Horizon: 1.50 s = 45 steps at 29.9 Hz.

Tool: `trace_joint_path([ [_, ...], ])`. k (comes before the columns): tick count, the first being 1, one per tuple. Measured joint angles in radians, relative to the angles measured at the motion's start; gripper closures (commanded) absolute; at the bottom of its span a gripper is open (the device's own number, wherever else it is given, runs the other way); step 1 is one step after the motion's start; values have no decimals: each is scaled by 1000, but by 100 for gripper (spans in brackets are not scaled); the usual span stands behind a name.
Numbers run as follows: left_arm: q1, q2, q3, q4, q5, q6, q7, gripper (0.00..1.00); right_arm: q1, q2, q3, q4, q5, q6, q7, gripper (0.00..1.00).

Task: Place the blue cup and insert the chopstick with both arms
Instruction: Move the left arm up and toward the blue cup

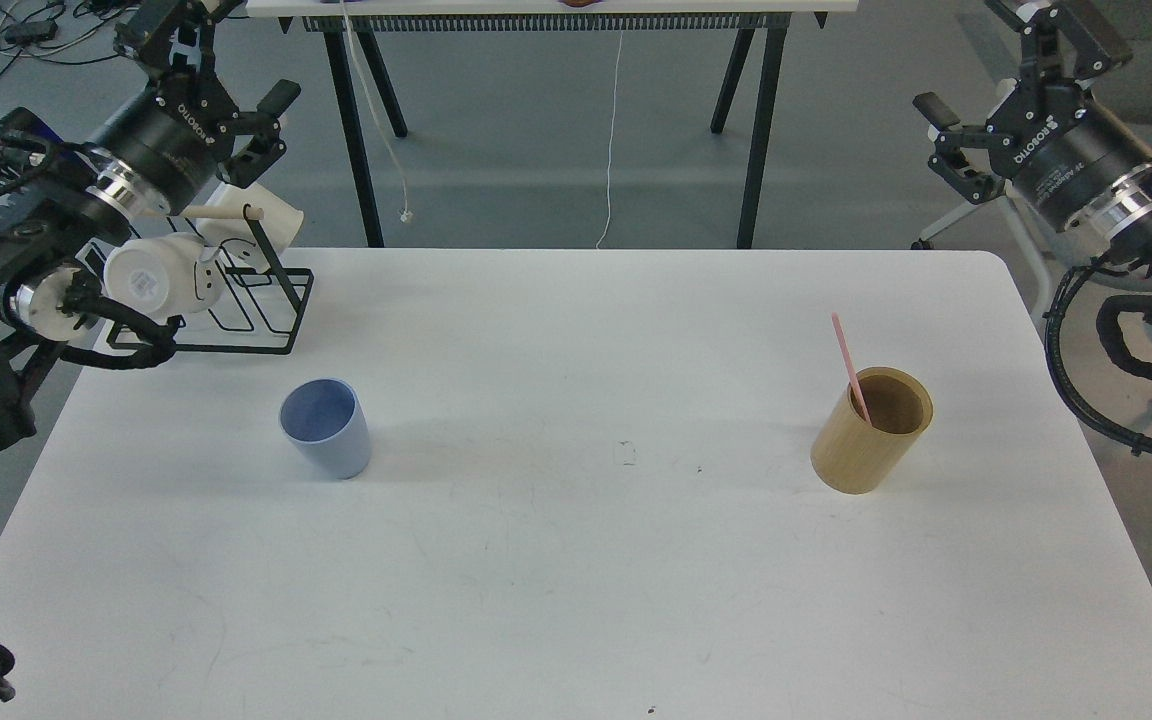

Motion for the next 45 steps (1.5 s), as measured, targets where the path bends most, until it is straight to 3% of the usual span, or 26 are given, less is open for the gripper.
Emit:
trace_joint_path([
  [6, 16, 0, -62, 2, -3, 0, 0, 0, -1, 2, 2, 3, 1, 0, 0, 0],
  [18, 8, -41, -39, 62, 81, 0, 0, 0, 2, -5, 59, 2, -3, 0, 0, 0],
  [30, -89, 208, -14, -356, 340, 0, 0, 0, -2, -4, 57, 0, -16, 0, 0, 0],
  [37, -295, 366, 244, -529, 630, 0, 0, 0, -14, 0, 53, -2, -16, 0, 0, 0],
  [45, -472, 310, 600, -544, 1026, 0, 0, 0, -74, -8, 56, -3, -17, 0, 0, 0],
])
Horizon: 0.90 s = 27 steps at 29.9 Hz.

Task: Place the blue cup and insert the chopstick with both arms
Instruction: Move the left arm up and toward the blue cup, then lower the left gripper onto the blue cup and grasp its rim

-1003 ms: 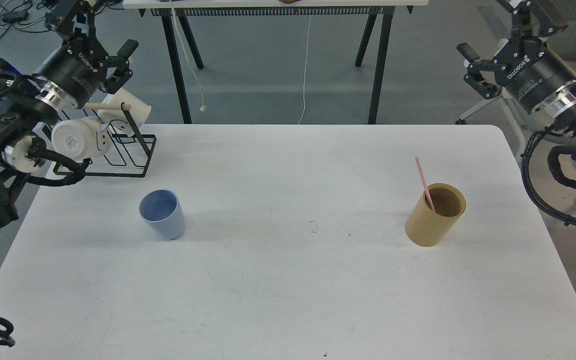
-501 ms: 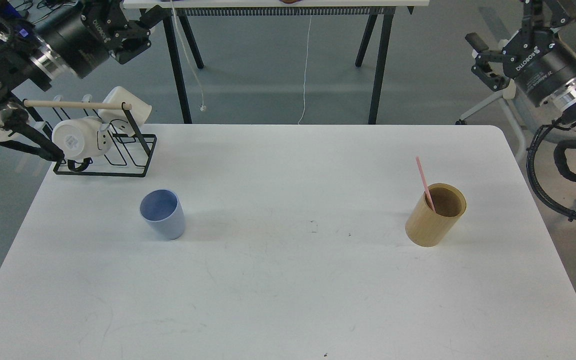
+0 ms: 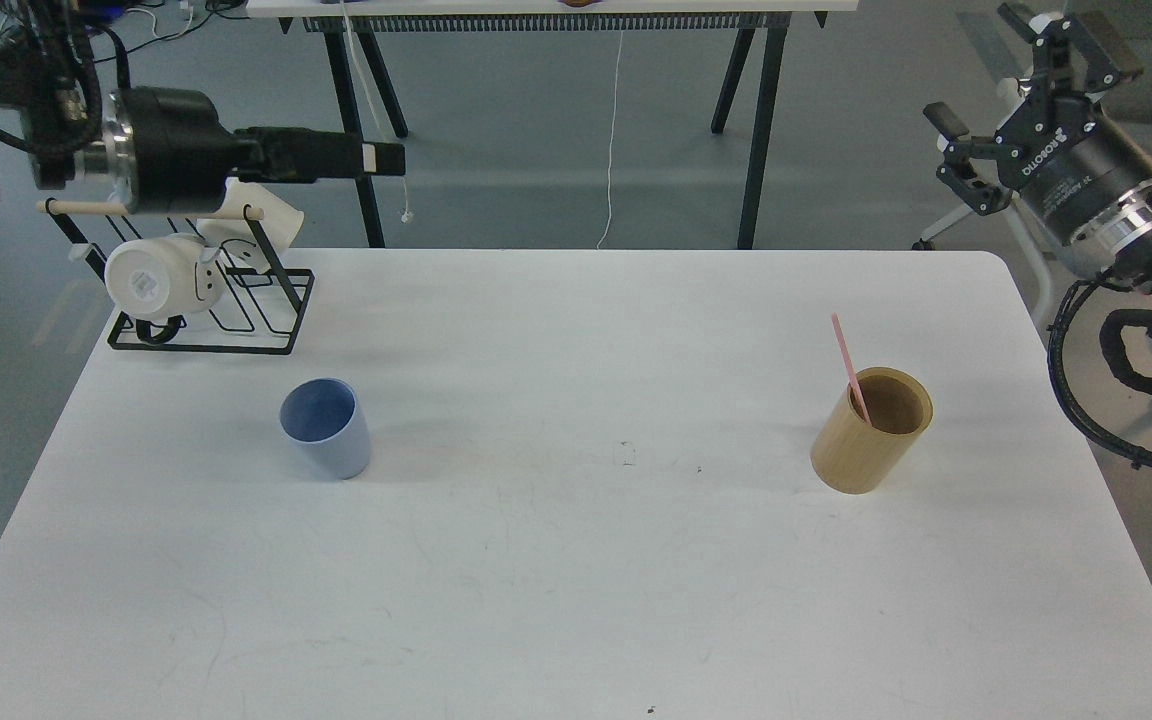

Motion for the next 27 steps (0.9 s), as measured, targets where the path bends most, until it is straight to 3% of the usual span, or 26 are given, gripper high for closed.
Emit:
trace_joint_path([
  [7, 41, -46, 147, 64, 280, 0, 0, 0, -31, -18, 8, 1, 1, 0, 0, 0],
  [16, 169, -80, 143, 191, 387, 0, 0, 0, -32, -10, 10, 1, 1, 0, 0, 0],
  [27, 220, -148, 128, 298, 372, 0, 0, 3, -35, -18, 9, -4, 1, 0, 0, 0],
])
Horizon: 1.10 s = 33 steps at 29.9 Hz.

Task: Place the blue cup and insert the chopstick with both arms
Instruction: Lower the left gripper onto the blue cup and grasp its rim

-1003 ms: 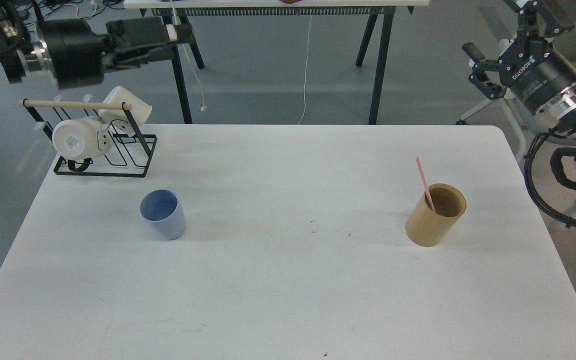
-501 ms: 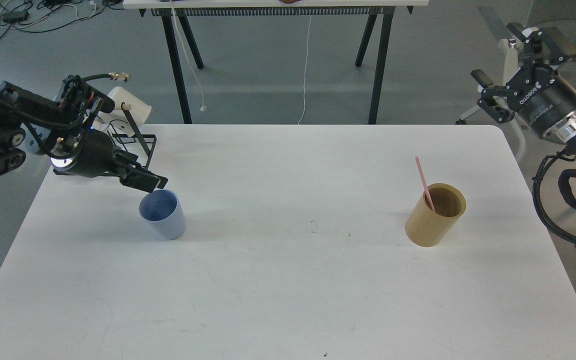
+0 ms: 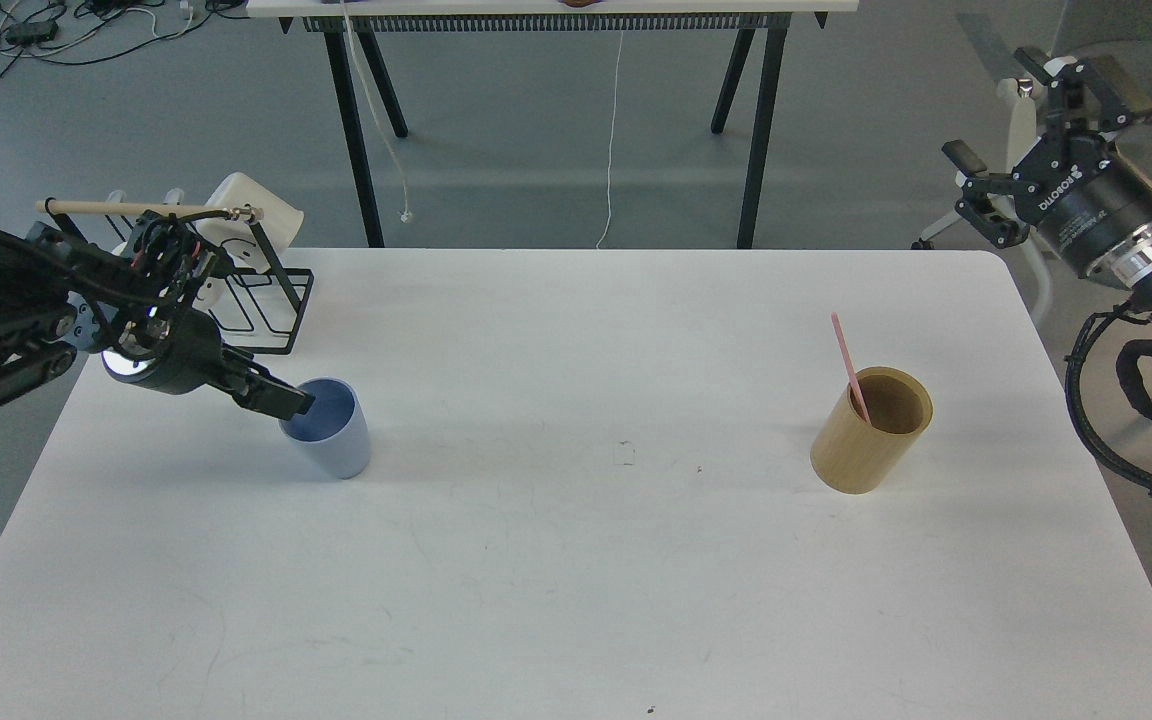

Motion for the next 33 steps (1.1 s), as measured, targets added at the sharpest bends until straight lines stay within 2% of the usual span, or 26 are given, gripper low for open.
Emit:
trace_joint_path([
  [11, 55, -23, -28, 47, 6, 0, 0, 10, -1, -1, 0, -1, 0, 0, 0, 0],
  [17, 56, -35, -28, 54, 6, 0, 0, 33, -10, -2, 0, 0, 0, 0, 0, 0],
  [23, 69, -44, -28, 67, 6, 13, 0, 48, -21, -2, 1, 3, 0, 0, 0, 0],
  [27, 71, -57, -28, 77, 6, 30, 0, 66, -24, -2, 2, 3, 0, 0, 0, 0],
  [31, 76, -59, -28, 83, 5, 63, 0, 78, -28, -2, 2, 5, 0, 0, 0, 0],
  [33, 77, -60, -28, 84, 5, 70, 0, 90, -31, -2, 2, 5, 0, 0, 0, 0],
])
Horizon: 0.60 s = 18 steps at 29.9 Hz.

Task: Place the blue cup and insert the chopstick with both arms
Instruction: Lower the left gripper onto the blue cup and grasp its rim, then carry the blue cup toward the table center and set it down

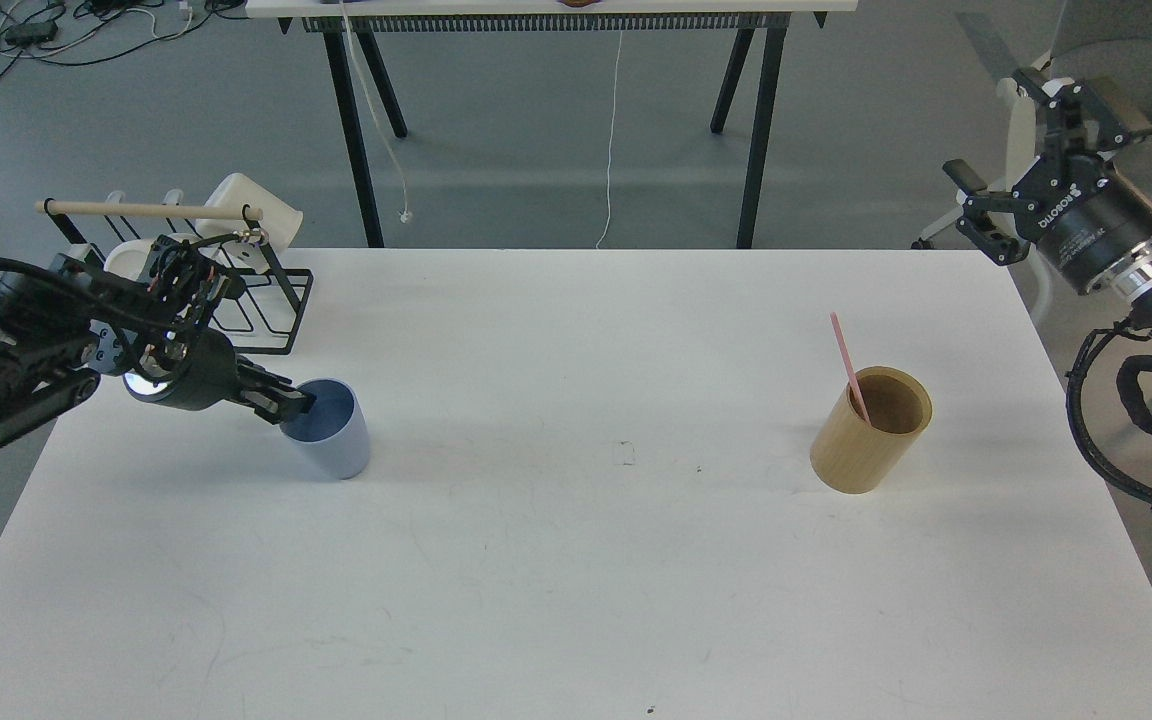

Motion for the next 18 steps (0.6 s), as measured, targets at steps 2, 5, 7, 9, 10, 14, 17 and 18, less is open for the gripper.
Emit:
trace_joint_path([
  [2, 1, 0, 0, 0, 0, 0, 0, 98, -5, 0, 0, 0, 0, 0, 0, 0],
  [5, 3, 0, 2, -2, 0, 0, 0, 100, -9, 0, 0, 0, 0, 0, 0, 0],
  [7, 4, 1, 1, -2, -1, 0, 0, 100, -11, 0, 1, 0, 0, 0, 0, 0],
  [9, 4, 2, -4, -5, -1, 0, 0, 100, -11, 0, 1, 0, 0, 0, 0, 0],
  [10, 4, 4, -14, -9, -2, 1, 0, 100, -11, 0, 2, 0, 0, 0, 0, 0],
  [14, 4, 12, -96, -51, -5, 1, 0, 100, -11, 0, 6, -1, 1, 0, 0, 0],
  [17, 0, 14, -174, -106, -12, -9, 0, 100, -11, -1, 19, -9, 2, 0, 0, 0],
  [18, -5, 15, -196, -122, -13, -13, 0, 100, -11, -4, 24, -14, 3, 0, 0, 0],
])
